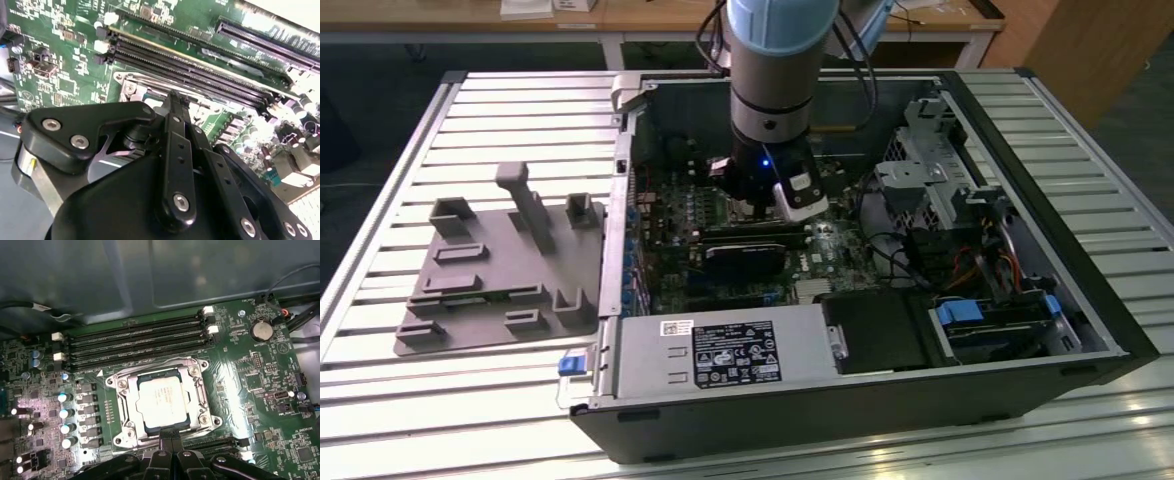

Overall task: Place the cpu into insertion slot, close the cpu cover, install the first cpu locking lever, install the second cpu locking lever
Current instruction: 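Install the second cpu locking lever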

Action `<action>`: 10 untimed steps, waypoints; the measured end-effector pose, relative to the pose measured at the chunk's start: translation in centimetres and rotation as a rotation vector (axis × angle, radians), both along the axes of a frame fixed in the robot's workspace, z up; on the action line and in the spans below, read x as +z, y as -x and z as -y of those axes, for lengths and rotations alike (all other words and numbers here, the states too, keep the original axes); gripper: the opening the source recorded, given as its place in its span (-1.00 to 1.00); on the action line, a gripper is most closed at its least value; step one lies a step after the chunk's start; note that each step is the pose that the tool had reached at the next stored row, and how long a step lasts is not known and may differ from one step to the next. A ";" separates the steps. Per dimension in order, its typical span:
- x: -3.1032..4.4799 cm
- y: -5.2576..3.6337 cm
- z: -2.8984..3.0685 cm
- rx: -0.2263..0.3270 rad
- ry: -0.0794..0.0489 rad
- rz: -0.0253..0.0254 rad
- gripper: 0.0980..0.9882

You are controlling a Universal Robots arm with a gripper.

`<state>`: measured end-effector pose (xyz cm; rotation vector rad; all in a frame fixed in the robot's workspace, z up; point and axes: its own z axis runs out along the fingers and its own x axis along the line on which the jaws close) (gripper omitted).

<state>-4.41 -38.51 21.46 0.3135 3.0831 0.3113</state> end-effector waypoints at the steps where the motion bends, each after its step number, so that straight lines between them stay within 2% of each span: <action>1: 0.00 -0.03 -0.30 0.000 0.008 -0.0003 -0.99; 7: 0.00 -0.14 -2.37 0.000 0.042 -0.0008 -0.99; 9: 0.02 -0.14 -2.79 0.000 0.045 -0.0008 -0.99; 10: 0.11 -0.14 -2.82 0.000 0.046 -0.0009 -0.99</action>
